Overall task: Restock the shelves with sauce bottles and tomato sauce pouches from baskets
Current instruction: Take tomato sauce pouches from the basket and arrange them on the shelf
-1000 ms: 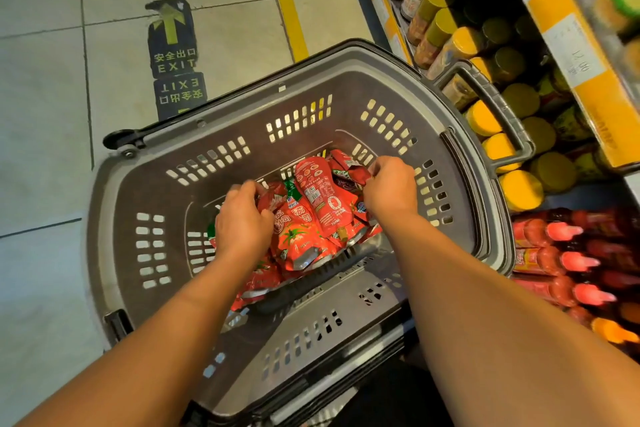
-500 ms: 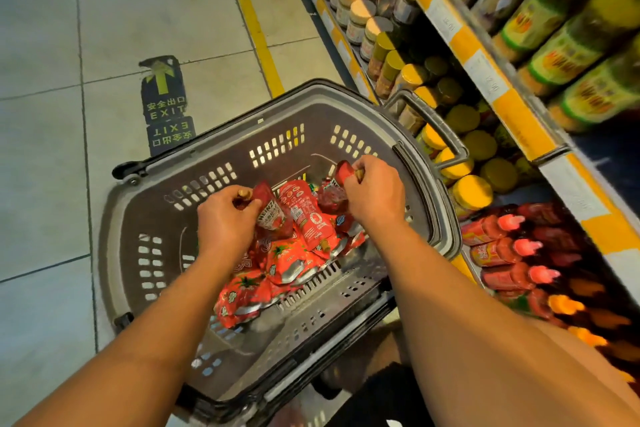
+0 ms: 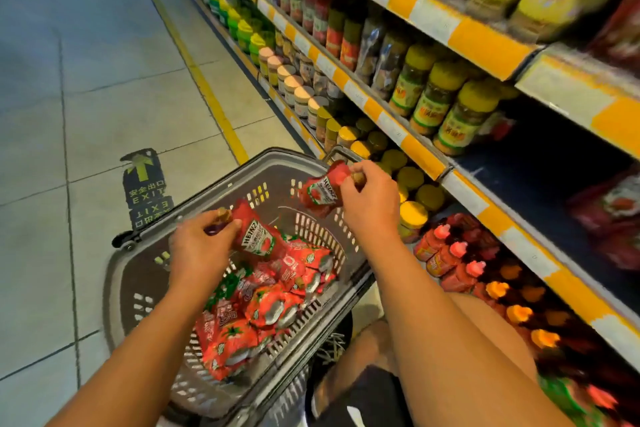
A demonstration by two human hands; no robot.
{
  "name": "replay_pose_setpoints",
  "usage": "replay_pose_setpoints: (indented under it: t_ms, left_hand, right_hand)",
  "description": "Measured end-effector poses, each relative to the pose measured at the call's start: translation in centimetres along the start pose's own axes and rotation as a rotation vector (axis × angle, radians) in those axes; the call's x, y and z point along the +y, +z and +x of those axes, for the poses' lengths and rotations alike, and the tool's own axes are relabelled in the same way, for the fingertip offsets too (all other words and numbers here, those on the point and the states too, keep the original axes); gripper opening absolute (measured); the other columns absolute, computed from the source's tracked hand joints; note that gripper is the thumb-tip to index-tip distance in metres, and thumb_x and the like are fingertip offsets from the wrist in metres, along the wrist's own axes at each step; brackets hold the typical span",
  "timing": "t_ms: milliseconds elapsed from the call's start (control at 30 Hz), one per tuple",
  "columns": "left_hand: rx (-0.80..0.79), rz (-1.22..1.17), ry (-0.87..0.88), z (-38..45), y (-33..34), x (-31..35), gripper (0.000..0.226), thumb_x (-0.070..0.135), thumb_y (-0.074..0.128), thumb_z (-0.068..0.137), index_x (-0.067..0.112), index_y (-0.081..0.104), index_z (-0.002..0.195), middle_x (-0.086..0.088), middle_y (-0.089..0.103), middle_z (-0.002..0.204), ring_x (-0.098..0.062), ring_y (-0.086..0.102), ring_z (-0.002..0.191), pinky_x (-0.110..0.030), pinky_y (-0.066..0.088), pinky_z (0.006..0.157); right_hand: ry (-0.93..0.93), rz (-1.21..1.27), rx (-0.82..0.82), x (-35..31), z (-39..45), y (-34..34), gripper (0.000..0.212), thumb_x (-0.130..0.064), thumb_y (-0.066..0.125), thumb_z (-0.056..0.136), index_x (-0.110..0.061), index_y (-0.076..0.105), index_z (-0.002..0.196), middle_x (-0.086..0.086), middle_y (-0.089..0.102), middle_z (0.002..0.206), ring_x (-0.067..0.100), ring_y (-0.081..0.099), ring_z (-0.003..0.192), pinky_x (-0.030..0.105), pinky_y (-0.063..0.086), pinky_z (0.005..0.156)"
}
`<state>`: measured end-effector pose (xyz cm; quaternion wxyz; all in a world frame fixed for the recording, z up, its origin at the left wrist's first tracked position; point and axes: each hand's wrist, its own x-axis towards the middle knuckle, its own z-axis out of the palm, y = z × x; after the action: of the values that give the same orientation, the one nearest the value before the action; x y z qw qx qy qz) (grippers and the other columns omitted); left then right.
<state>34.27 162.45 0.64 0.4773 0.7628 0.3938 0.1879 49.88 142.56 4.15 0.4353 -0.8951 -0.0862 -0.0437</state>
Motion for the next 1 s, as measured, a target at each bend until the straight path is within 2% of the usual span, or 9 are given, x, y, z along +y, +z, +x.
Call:
replay_pose_setpoints:
  t_ms: [133, 267, 367, 500, 567, 667, 767, 900, 1000]
  left_hand:
    - [-0.002, -0.097, 0.081, -0.7, -0.7, 4.1, 0.022, 0.027, 0.08, 0.09, 0.017, 0.078, 0.109, 0.009, 0.073, 0.087, -0.01, 0.07, 0.084, -0.034, 0.057, 0.078]
    - [-0.002, -0.195, 0.146, -2.4, -0.5, 8.1, 0.02, 0.027, 0.081, 0.089, 0.019, 0.078, 0.106, 0.004, 0.075, 0.091, -0.013, 0.07, 0.087, -0.028, 0.053, 0.074]
    - [-0.036, -0.243, 0.187, -4.1, 0.1, 11.0, 0.013, 0.026, 0.081, 0.089, 0.024, 0.076, 0.1, 0.004, 0.075, 0.091, -0.011, 0.07, 0.086, -0.02, 0.05, 0.068]
    - [-0.135, -0.292, 0.276, -6.6, 1.9, 14.2, 0.01, 0.021, 0.081, 0.089, 0.028, 0.074, 0.092, 0.009, 0.074, 0.086, 0.004, 0.068, 0.072, -0.006, 0.046, 0.057]
    - [-0.185, -0.327, 0.298, -7.7, 3.3, 15.4, 0.007, 0.023, 0.081, 0.089, 0.028, 0.077, 0.09, 0.007, 0.076, 0.084, 0.004, 0.07, 0.074, -0.015, 0.053, 0.064]
    - [-0.266, -0.388, 0.275, -9.1, 6.3, 16.5, 0.007, 0.024, 0.083, 0.088, 0.021, 0.08, 0.093, 0.001, 0.079, 0.089, -0.021, 0.076, 0.089, -0.041, 0.062, 0.081]
    - [-0.353, -0.463, 0.207, -11.0, 9.8, 17.6, 0.009, 0.021, 0.082, 0.088, 0.019, 0.08, 0.096, -0.004, 0.08, 0.094, -0.03, 0.077, 0.093, -0.056, 0.062, 0.087]
    - [-0.448, -0.524, 0.172, -13.7, 14.9, 18.8, 0.004, 0.014, 0.079, 0.091, 0.016, 0.078, 0.088, -0.011, 0.077, 0.094, -0.037, 0.075, 0.095, -0.052, 0.064, 0.08]
    - [-0.487, -0.611, 0.062, -15.7, 18.2, 20.1, 0.006, 0.008, 0.074, 0.095, 0.01, 0.076, 0.1, -0.011, 0.078, 0.097, -0.03, 0.076, 0.094, -0.038, 0.063, 0.074]
  right_hand:
    - [0.046, 0.072, 0.106, 0.5, -1.3, -4.0, 0.009, -0.021, 0.062, 0.094, -0.028, 0.068, 0.092, -0.012, 0.065, 0.084, 0.013, 0.059, 0.077, 0.035, 0.051, 0.064]
    - [0.082, 0.157, 0.186, 1.1, -3.4, -8.0, 0.007, -0.023, 0.066, 0.094, -0.028, 0.07, 0.094, -0.015, 0.068, 0.086, 0.006, 0.062, 0.081, 0.039, 0.058, 0.07]
    - [0.085, 0.269, 0.275, 2.0, -4.9, -12.0, 0.013, -0.019, 0.07, 0.093, -0.031, 0.07, 0.091, -0.017, 0.069, 0.086, 0.001, 0.065, 0.082, 0.032, 0.056, 0.071]
    - [0.03, 0.306, 0.397, 4.1, -7.0, -19.1, 0.013, -0.017, 0.071, 0.093, -0.029, 0.073, 0.092, -0.01, 0.072, 0.089, 0.007, 0.069, 0.085, 0.024, 0.056, 0.068]
    - [0.009, 0.273, 0.453, 5.3, -8.1, -22.6, 0.014, -0.015, 0.071, 0.094, -0.029, 0.071, 0.09, -0.011, 0.072, 0.087, 0.004, 0.067, 0.082, 0.014, 0.05, 0.066]
    - [0.033, 0.227, 0.539, 7.2, -9.3, -26.8, 0.017, -0.015, 0.071, 0.094, -0.032, 0.069, 0.091, -0.012, 0.071, 0.087, 0.004, 0.067, 0.081, 0.019, 0.05, 0.068]
    - [0.079, 0.199, 0.624, 9.6, -10.5, -29.7, 0.023, -0.015, 0.072, 0.095, -0.037, 0.066, 0.09, -0.014, 0.07, 0.089, 0.003, 0.067, 0.082, 0.027, 0.053, 0.068]
    - [0.132, 0.204, 0.682, 12.5, -11.6, -32.1, 0.012, -0.016, 0.072, 0.095, -0.028, 0.072, 0.095, -0.009, 0.073, 0.09, 0.008, 0.069, 0.082, 0.035, 0.056, 0.072]
    - [0.156, 0.224, 0.72, 13.8, -12.2, -33.1, 0.014, -0.015, 0.071, 0.095, -0.028, 0.071, 0.094, -0.011, 0.071, 0.088, 0.001, 0.066, 0.078, 0.024, 0.051, 0.067]
